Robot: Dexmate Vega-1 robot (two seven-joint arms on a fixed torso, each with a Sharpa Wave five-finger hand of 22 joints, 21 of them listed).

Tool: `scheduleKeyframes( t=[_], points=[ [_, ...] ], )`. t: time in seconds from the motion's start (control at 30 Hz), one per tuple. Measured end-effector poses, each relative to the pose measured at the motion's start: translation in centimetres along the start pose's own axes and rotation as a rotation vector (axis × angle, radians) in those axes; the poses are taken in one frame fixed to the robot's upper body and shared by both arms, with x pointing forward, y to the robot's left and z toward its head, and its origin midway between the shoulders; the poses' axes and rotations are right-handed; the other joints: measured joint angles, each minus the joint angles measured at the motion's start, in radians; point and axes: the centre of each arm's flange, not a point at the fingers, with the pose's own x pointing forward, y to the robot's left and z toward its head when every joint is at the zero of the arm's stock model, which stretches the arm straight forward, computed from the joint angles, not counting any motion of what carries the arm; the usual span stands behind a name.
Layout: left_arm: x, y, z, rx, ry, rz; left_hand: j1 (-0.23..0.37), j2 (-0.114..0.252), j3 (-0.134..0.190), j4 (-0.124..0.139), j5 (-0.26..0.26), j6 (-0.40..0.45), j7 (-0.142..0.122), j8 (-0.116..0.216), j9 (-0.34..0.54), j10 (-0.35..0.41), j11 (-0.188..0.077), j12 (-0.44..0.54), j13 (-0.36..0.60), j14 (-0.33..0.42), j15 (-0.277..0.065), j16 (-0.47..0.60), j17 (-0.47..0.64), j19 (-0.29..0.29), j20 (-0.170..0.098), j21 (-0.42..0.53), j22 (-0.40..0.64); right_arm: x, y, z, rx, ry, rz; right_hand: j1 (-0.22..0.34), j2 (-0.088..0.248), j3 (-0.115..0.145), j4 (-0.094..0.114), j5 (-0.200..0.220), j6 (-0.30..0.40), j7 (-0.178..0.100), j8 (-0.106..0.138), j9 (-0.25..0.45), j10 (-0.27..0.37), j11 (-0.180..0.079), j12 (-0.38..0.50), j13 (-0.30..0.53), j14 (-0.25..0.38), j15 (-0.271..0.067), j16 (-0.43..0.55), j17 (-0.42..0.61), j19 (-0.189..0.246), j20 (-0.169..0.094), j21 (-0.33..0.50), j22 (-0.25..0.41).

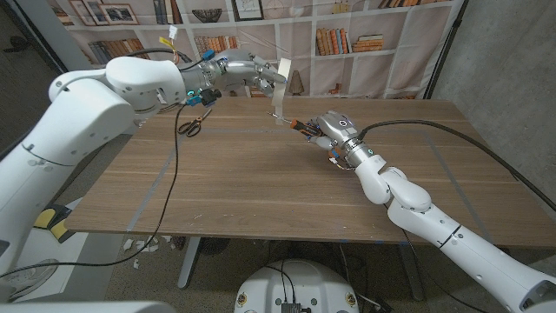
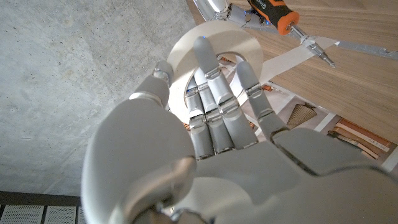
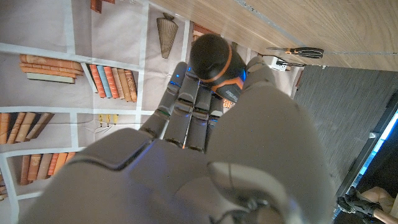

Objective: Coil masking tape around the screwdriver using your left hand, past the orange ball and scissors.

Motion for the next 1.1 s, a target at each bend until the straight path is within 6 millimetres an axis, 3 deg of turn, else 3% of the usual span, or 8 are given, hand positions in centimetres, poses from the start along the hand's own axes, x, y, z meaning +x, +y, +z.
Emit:
scheduleKeyframes(
  t=[0.47, 0.83, 1.1],
  points=[
    [-1.2, 0.3, -1.0, 0.062, 0.019, 0.084, 0.000, 0.000, 0.000, 0.000, 0.000, 0.000, 0.000, -0.005, 0.003, 0.000, 0.000, -0.005, 0.006, 0.000, 0.000, 0.000, 0.004, -0.004, -0.004, 0.000, 0.000, 0.1, -0.8, 0.4, -0.003, -0.001, -0.011, 0.000, 0.000, -0.004, 0.004, 0.004, 0.000, 0.000, -0.001, -0.001, 0.000, 0.000, -0.002, 0.000, 0.000, 0.000, -0.008, 0.007, 0.000, 0.000, 0.007, 0.000],
    [-0.2, 0.3, -3.1, 0.028, 0.033, 0.034, 0.000, 0.000, 0.001, 0.001, -0.006, 0.000, 0.000, -0.008, 0.006, 0.000, 0.000, -0.011, 0.020, -0.001, -0.001, 0.000, 0.009, -0.004, -0.004, 0.004, 0.000, 0.5, -2.2, 0.9, 0.017, 0.023, -0.051, 0.000, 0.000, -0.004, 0.004, 0.004, 0.000, 0.000, 0.002, -0.001, 0.006, 0.006, -0.005, -0.004, 0.003, 0.000, -0.008, 0.013, 0.000, 0.000, 0.007, 0.000],
    [0.2, 0.1, -3.1, 0.017, 0.011, -0.004, 0.000, 0.000, 0.001, 0.001, -0.002, 0.003, 0.003, -0.011, 0.006, 0.002, 0.002, -0.016, 0.021, -0.001, -0.001, 0.000, 0.009, -0.004, -0.004, 0.004, 0.000, 1.9, -2.5, 0.9, 0.030, 0.034, -0.027, 0.000, 0.000, -0.006, 0.005, 0.004, 0.000, 0.000, 0.002, 0.000, 0.011, 0.000, -0.008, -0.003, 0.007, -0.003, -0.009, 0.014, 0.000, 0.000, 0.008, 0.000]
  ],
)
